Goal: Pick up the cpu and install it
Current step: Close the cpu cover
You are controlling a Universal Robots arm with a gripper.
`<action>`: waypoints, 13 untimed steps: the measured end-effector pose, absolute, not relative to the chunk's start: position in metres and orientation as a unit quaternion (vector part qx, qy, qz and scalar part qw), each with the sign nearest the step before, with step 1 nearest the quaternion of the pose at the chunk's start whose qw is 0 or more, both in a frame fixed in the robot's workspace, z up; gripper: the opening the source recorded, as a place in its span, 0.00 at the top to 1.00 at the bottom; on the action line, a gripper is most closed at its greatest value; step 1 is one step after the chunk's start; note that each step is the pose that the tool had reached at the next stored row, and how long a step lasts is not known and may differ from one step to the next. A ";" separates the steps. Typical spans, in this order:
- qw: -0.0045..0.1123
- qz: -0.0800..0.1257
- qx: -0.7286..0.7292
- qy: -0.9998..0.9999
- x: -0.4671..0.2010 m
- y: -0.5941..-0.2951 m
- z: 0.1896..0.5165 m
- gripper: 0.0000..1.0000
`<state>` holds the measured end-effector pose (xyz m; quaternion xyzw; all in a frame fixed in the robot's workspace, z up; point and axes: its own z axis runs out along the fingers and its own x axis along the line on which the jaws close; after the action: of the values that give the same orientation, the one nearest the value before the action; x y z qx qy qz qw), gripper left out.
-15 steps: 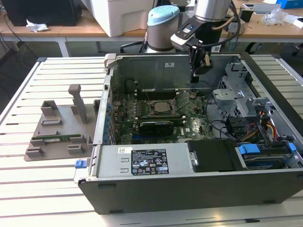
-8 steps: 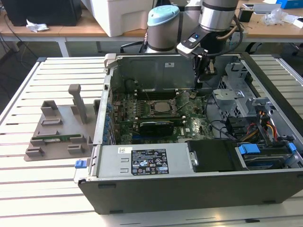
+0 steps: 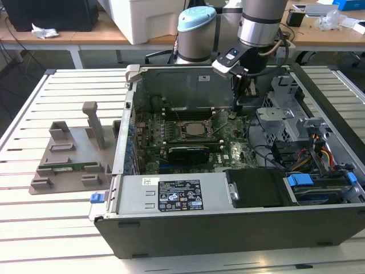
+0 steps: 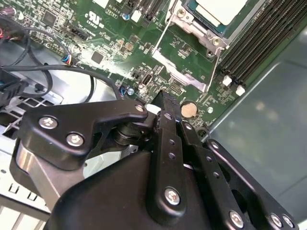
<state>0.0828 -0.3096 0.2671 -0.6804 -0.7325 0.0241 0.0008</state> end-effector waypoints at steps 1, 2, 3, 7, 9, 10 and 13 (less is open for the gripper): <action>0.001 0.023 -0.680 -0.732 0.083 -0.310 0.266 0.89; 0.002 0.023 -0.680 -0.732 0.083 -0.310 0.263 0.89; 0.002 0.022 -0.680 -0.732 0.083 -0.310 0.259 0.89; 0.003 0.022 -0.680 -0.733 0.083 -0.310 0.249 0.89; 0.003 0.021 -0.680 -0.733 0.079 -0.310 0.245 0.89; 0.004 0.021 -0.680 -0.733 0.077 -0.310 0.245 0.89; 0.005 0.019 -0.680 -0.733 0.070 -0.310 0.245 0.89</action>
<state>0.0697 -0.3095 0.2449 -0.6804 -0.7326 0.0191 0.0054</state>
